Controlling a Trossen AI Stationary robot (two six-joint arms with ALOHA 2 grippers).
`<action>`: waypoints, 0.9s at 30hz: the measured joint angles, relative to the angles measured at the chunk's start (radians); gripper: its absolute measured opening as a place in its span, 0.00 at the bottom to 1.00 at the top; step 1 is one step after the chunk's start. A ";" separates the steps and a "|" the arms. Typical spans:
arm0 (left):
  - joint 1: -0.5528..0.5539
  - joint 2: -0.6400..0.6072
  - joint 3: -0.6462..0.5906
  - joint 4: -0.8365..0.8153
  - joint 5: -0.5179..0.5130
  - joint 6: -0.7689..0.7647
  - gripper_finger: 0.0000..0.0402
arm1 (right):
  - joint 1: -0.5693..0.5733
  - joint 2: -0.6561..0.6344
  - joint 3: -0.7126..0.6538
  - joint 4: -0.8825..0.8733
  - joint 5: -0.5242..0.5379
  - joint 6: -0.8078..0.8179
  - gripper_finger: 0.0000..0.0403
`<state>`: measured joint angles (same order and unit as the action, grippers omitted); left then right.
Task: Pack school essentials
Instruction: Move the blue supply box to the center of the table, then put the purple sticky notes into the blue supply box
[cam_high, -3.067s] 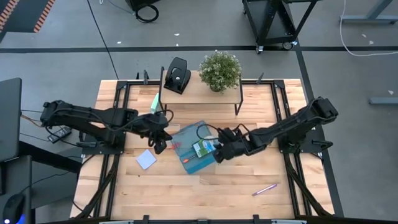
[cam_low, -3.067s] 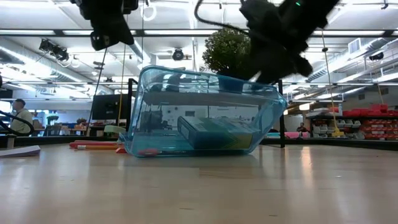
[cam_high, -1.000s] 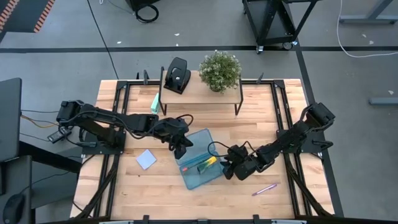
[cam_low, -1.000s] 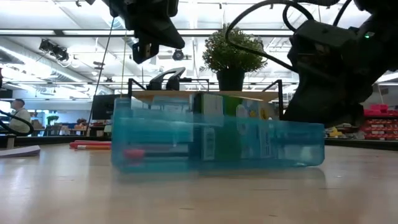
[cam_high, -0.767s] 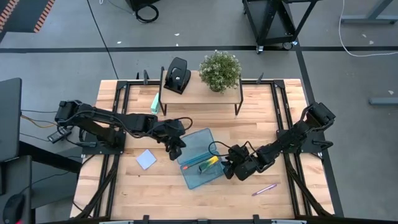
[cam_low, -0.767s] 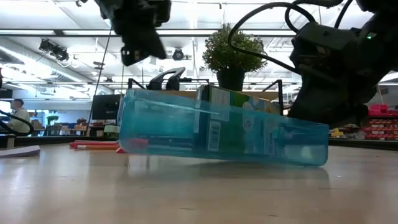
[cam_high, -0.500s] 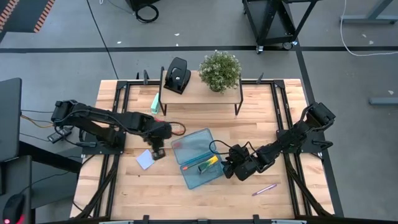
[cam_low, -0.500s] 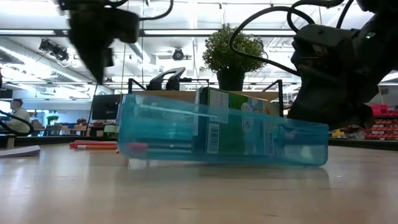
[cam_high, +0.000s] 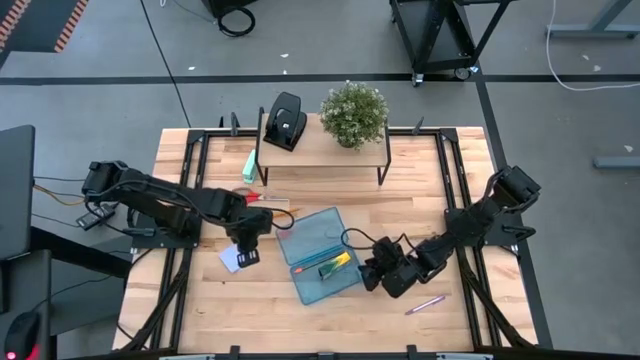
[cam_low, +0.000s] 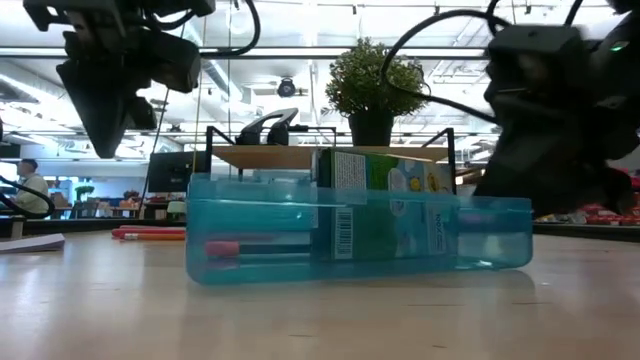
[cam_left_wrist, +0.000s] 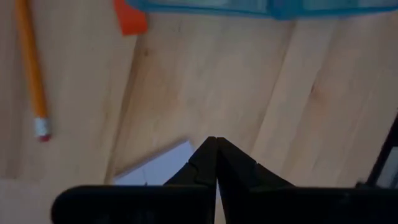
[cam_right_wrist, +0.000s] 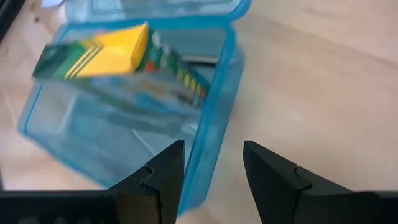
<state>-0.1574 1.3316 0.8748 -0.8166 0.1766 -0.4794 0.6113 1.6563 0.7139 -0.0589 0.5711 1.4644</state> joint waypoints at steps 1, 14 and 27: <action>0.000 0.002 -0.002 0.010 0.002 -0.006 0.02 | 0.009 -0.001 0.000 0.001 -0.001 -0.002 0.43; 0.000 0.011 -0.152 0.213 0.038 -0.022 0.06 | 0.059 -0.003 0.093 -0.080 0.002 -0.061 0.43; 0.003 0.067 -0.166 0.354 0.016 -0.032 0.05 | 0.065 -0.003 0.456 -0.615 -0.045 -0.186 0.43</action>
<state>-0.1546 1.3983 0.7087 -0.4630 0.1927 -0.5118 0.6761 1.6531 1.1703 -0.6742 0.5265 1.2788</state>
